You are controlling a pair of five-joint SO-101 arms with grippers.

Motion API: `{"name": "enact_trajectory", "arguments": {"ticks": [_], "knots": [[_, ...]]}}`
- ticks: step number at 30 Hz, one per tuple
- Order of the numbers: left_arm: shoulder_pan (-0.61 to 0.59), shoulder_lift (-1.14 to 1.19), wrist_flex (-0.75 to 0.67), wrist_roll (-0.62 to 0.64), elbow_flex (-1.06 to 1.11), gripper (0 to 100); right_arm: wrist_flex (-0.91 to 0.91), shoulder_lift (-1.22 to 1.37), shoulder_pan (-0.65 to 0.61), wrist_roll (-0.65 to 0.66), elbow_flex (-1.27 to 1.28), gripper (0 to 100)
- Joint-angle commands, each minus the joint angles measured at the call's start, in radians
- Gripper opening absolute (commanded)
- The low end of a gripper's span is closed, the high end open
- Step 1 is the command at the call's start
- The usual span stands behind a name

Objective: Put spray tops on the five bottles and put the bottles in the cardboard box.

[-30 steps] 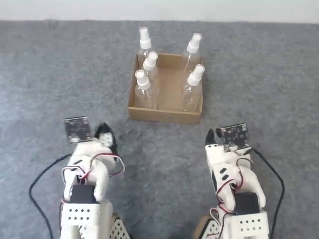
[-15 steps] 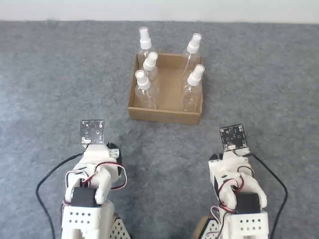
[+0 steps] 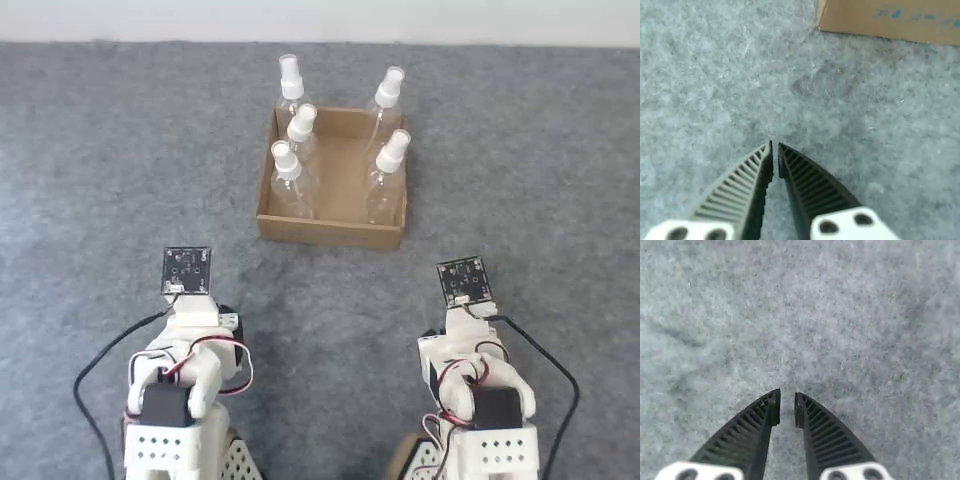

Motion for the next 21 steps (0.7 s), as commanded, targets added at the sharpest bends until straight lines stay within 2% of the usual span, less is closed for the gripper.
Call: {"name": "enact_trajectory", "arguments": {"ticks": [1,21], "knots": [[0.0,-0.02,0.005,-0.006,-0.018,1,0.005,-0.018,0.012,0.0,0.021,0.7],[0.0,-0.02,0.005,-0.008,-0.018,1,0.005,-0.018,0.004,0.003,0.021,0.7]]}}
